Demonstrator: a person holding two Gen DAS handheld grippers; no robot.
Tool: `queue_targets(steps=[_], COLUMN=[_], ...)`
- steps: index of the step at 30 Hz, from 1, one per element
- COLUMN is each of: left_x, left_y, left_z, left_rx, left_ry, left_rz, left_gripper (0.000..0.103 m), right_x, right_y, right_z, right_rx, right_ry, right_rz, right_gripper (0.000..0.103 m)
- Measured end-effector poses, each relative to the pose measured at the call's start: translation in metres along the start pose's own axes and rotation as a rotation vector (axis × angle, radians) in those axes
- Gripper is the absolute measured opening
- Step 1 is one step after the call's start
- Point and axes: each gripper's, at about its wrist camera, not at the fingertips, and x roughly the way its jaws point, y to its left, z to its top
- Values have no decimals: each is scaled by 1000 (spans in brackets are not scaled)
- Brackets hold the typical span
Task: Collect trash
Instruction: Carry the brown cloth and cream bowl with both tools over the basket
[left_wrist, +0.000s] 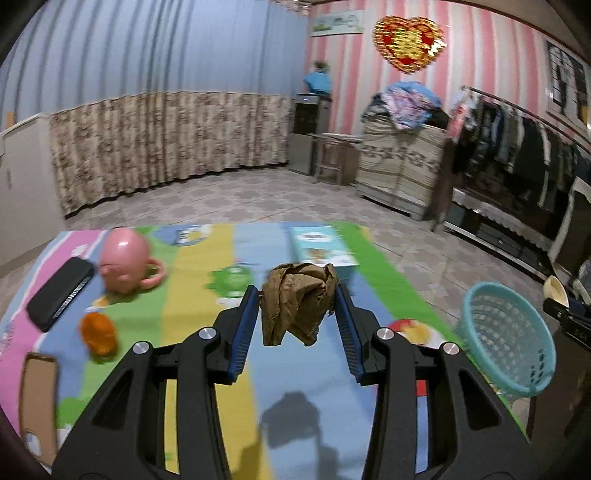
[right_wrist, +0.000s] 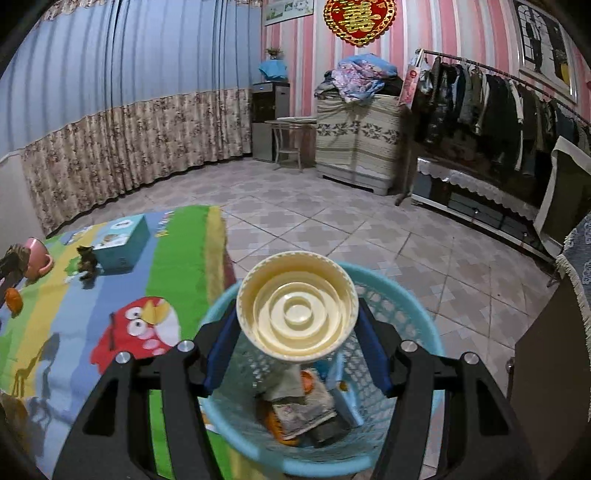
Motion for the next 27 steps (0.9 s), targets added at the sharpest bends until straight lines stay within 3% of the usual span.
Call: queue_targets(steps=[15, 27], left_x=[37, 68], left_y=[-164, -229], left_z=[-15, -19], left_rx=[170, 224], left_ry=[74, 100], left_rz=[-222, -268], left_gripper=[41, 41], right_x=[13, 26], right_y=[-50, -65], right_z=[-7, -9], right_rx=[93, 144], right_ry=[9, 16], right_rz=[-59, -60], right_gripper=[61, 61])
